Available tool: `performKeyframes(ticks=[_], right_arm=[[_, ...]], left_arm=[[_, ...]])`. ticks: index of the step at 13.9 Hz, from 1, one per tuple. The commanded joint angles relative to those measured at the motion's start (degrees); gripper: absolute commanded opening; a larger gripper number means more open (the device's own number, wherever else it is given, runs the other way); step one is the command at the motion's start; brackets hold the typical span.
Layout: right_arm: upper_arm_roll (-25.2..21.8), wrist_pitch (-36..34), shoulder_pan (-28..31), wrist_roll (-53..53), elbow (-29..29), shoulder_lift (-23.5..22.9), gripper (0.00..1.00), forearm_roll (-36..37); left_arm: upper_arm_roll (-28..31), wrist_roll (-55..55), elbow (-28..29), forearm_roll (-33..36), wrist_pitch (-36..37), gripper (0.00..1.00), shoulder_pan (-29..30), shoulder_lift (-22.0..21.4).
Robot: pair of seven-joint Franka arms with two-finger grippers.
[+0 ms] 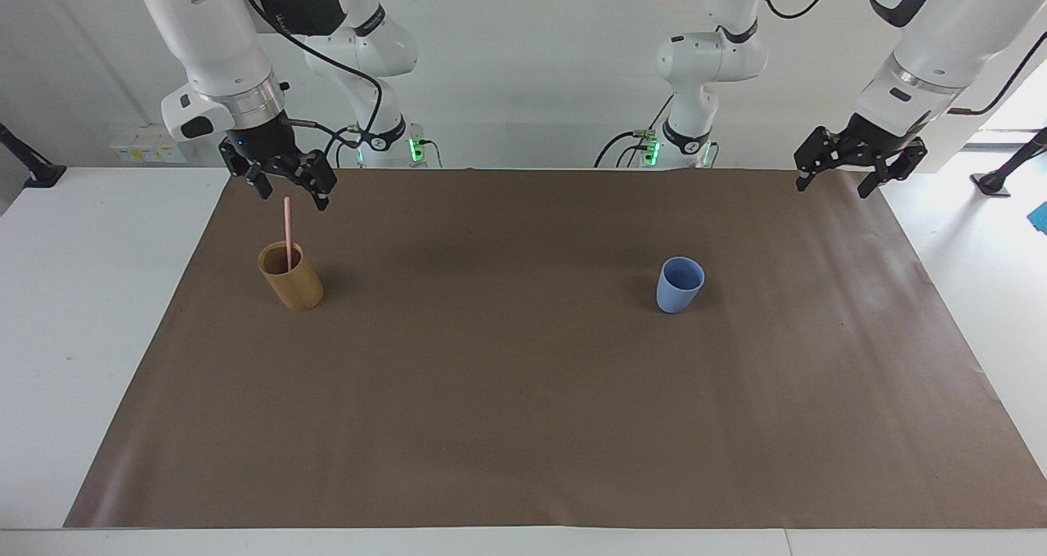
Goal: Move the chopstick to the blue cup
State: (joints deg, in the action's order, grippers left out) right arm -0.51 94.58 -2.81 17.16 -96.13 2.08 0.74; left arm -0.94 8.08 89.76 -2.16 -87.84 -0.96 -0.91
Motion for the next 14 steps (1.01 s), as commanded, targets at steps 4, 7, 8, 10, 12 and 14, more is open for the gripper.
performKeyframes(ticks=[4, 7, 8, 10, 12, 14], right_arm=[[0.2, -0.5, 0.7, -0.4, 0.1, -0.1, 1.0, 0.1], [0.0, -0.1, 0.7, -0.5, 0.1, -0.1, 1.0, 0.1], [0.1, 0.1, 0.7, -0.6, 0.1, -0.1, 1.0, 0.1], [-0.1, 0.3, 0.8, -0.7, -0.1, -0.1, 1.0, 0.1], [-0.3, 0.4, 0.8, -1.9, -0.2, -0.1, 1.0, 0.1], [-0.5, 2.5, 0.9, -5.1, -1.1, 0.1, 1.0, 0.2]], left_arm=[[-0.6, -0.1, 0.1, -0.3, -0.1, 1.0, 1.0, -0.1], [-0.6, -0.1, 0.1, -0.3, -0.2, 1.0, 1.0, -0.1], [-0.6, -0.1, 0.1, -0.3, -0.1, 1.0, 1.0, -0.1], [-0.6, -0.1, 0.1, -0.3, -0.2, 1.0, 1.0, -0.1], [-0.6, -0.1, 0.1, -0.3, -0.1, 1.0, 1.0, -0.1], [-0.6, -0.1, 0.1, -0.3, -0.2, 1.0, 1.0, -0.1]])
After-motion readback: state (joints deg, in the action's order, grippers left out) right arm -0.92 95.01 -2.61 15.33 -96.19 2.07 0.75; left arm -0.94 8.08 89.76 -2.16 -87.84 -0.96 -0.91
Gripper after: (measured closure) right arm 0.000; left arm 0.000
